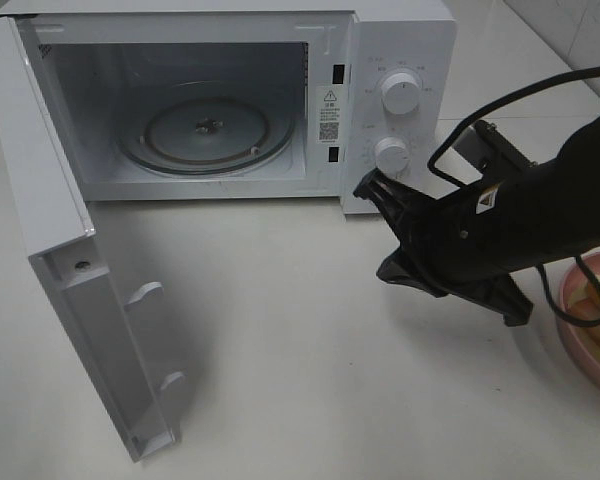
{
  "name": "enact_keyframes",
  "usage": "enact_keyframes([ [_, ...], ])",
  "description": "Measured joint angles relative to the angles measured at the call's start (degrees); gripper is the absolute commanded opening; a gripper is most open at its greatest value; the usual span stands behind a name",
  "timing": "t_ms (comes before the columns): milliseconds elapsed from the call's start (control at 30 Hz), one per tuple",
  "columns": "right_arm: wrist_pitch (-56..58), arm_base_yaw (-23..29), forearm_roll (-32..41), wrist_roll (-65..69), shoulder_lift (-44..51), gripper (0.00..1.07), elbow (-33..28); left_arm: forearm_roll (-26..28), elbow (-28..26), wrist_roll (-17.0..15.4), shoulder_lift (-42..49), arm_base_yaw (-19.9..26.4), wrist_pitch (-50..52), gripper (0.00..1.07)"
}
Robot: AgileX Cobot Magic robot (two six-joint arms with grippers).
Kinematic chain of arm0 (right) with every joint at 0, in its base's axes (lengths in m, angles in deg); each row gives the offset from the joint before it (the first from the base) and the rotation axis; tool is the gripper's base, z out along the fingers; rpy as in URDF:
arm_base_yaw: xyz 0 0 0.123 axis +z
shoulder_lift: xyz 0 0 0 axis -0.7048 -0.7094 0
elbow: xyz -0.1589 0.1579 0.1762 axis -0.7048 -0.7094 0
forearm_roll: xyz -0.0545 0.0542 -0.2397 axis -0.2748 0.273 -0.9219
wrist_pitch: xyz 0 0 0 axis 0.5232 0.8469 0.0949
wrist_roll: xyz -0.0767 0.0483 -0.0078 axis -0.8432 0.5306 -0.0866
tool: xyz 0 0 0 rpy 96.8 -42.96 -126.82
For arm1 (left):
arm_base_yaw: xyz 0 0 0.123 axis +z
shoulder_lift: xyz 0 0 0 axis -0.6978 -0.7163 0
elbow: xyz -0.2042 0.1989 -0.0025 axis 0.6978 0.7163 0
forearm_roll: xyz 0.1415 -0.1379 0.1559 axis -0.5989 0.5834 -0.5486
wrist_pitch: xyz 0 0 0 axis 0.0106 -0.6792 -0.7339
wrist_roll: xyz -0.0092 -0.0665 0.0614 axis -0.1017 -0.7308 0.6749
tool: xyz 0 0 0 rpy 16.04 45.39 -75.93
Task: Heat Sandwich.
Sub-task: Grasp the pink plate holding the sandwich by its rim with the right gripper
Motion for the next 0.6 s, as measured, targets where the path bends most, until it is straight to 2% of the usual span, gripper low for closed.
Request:
enact_keyframes([
  [333, 17.5, -3.2, -7.8, -14.4, 5.1, 0.01, 0.0, 0.0, 0.0, 0.0, 0.0, 0.0, 0.0, 0.98],
  [400, 24.2, -3.2, -10.1, -20.1, 5.7, 0.01, 1.4, 0.0, 0.0, 0.0, 0.0, 0.0, 0.0, 0.98],
  [600, 34.4, -3.2, -14.4, -29.6, 5.9, 0.04, 4.7, 0.0, 0.0, 0.0, 0.0, 0.0, 0.0, 0.98],
])
